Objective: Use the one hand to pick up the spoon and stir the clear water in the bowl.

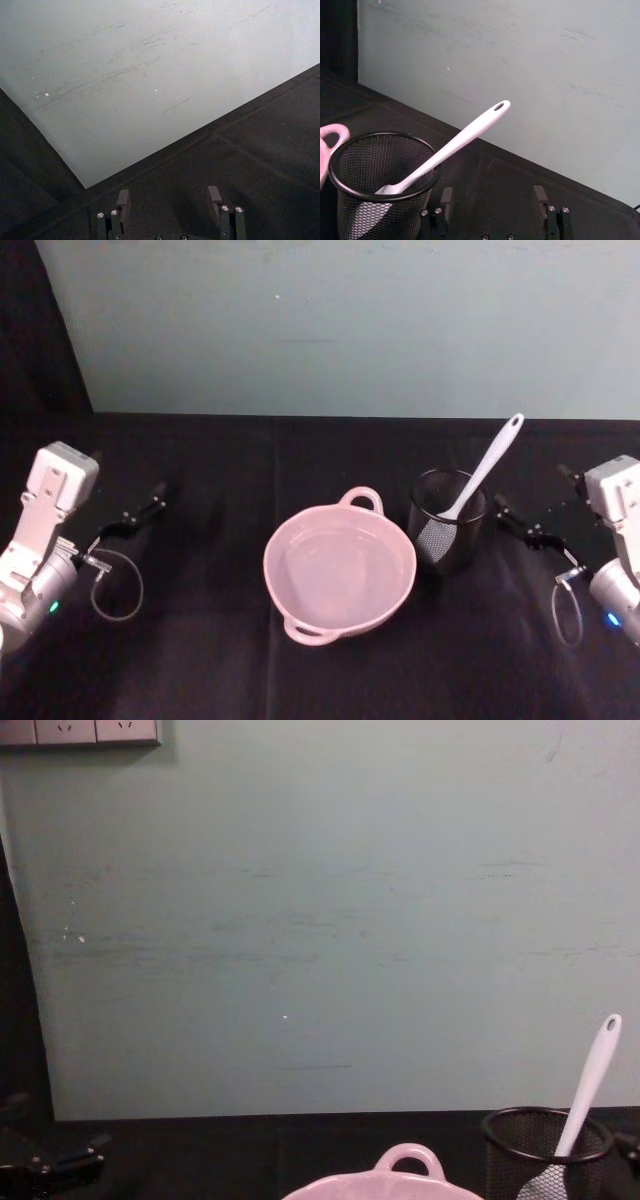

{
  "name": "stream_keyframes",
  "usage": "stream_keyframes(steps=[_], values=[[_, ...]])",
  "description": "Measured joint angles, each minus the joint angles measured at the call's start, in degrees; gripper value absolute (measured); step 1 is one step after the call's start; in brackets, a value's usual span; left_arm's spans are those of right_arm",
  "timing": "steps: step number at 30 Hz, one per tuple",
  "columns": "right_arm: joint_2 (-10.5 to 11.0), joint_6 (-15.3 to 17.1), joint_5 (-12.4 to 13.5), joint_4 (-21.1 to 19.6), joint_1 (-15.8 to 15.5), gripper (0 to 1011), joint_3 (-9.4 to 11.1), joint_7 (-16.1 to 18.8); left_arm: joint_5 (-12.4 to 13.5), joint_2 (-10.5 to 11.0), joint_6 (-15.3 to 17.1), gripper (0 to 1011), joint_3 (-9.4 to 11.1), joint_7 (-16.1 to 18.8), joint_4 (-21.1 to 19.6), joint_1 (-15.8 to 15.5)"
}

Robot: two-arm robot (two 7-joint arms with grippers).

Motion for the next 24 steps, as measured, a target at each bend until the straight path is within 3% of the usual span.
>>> stream_keyframes(steps=[9,13,15,16,20,24], values=[[0.89,-0.75,1.53,-2.56,-3.3,1002,3.06,0.79,0.0,0.0,0.0,1005,0.0,0.0,0.0,0.0],[0.96,-1.15,5.08,-3.99,-4.54,1003,5.44,2.63,0.0,0.0,0.0,1005,0.0,0.0,0.0,0.0],[0.56,-1.11,8.78,-4.91,-5.08,1003,7.58,4.48,0.0,0.0,0.0,1005,0.0,0.0,0.0,0.0],[0.56,-1.11,8.78,-4.91,-5.08,1003,7.58,4.48,0.0,0.0,0.0,1005,0.0,0.0,0.0,0.0],[-0.94,0.85,15.75,-5.17,-4.84,1003,10.05,8.71,0.0,0.0,0.0,1005,0.0,0.0,0.0,0.0],[-2.55,3.23,20.59,-3.71,-3.38,1002,11.12,12.52,0.0,0.0,0.0,1005,0.0,0.0,0.0,0.0]])
